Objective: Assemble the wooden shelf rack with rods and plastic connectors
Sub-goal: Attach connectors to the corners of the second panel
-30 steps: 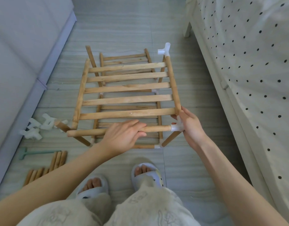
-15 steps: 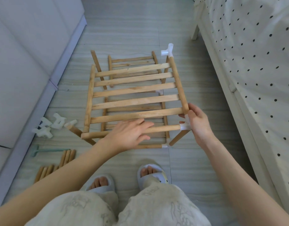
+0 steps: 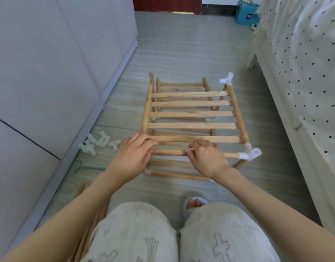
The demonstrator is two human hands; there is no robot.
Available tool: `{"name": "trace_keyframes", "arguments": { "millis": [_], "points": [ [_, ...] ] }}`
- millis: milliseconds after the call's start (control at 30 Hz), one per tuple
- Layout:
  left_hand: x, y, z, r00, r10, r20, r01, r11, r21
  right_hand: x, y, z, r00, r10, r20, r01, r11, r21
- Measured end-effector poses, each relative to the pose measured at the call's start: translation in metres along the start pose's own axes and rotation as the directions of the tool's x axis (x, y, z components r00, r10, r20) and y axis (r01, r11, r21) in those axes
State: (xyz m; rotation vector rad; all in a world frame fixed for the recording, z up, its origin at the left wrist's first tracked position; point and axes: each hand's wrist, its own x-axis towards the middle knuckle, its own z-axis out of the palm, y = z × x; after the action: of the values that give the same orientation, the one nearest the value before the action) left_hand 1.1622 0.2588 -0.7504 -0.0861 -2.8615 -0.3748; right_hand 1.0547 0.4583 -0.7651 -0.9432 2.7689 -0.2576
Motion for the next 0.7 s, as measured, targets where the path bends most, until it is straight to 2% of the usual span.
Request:
{"name": "trace_keyframes", "arguments": {
  "millis": [100, 167, 233, 300, 367, 433, 500, 567, 700],
  "points": [
    [-0.008, -0.032, -0.011, 0.984, -0.111, -0.141, 0.107, 0.994, -0.035, 0.028, -0.022, -0.007, 0.996, -0.091, -0.003, 0.091, 0.995, 0.032],
    [-0.012, -0.060, -0.010, 0.949, -0.225, -0.221, 0.218, 0.974, -0.058, 0.052, -0.038, -0.009, 0.985, -0.170, 0.037, 0.169, 0.985, 0.030],
    [-0.015, -0.091, 0.000, 0.915, -0.329, -0.233, 0.322, 0.944, -0.068, 0.078, -0.052, -0.008, 0.971, -0.225, 0.084, 0.224, 0.974, 0.020],
    [-0.017, -0.123, 0.022, 0.884, -0.446, -0.141, 0.443, 0.895, -0.054, 0.104, -0.061, -0.004, 0.949, -0.292, 0.115, 0.299, 0.953, -0.046],
    [-0.017, -0.154, 0.052, 0.827, -0.561, 0.046, 0.561, 0.828, -0.001, 0.131, -0.065, -0.002, 0.927, -0.350, 0.136, 0.367, 0.921, -0.132],
    [-0.015, -0.183, 0.084, 0.733, -0.630, 0.256, 0.632, 0.770, 0.087, 0.156, -0.066, 0.000, 0.912, -0.385, 0.142, 0.406, 0.897, -0.175],
    [-0.008, -0.205, 0.114, 0.630, -0.662, 0.406, 0.672, 0.727, 0.142, 0.177, -0.063, 0.003, 0.909, -0.396, 0.129, 0.414, 0.893, -0.178],
    [0.001, -0.224, 0.141, 0.569, -0.673, 0.472, 0.701, 0.698, 0.151, 0.189, -0.060, 0.010, 0.913, -0.391, 0.114, 0.405, 0.901, -0.154],
    [0.017, -0.249, 0.180, 0.520, -0.684, 0.512, 0.732, 0.665, 0.145, 0.193, -0.055, 0.025, 0.914, -0.392, 0.109, 0.402, 0.911, -0.094]
  ]
}}
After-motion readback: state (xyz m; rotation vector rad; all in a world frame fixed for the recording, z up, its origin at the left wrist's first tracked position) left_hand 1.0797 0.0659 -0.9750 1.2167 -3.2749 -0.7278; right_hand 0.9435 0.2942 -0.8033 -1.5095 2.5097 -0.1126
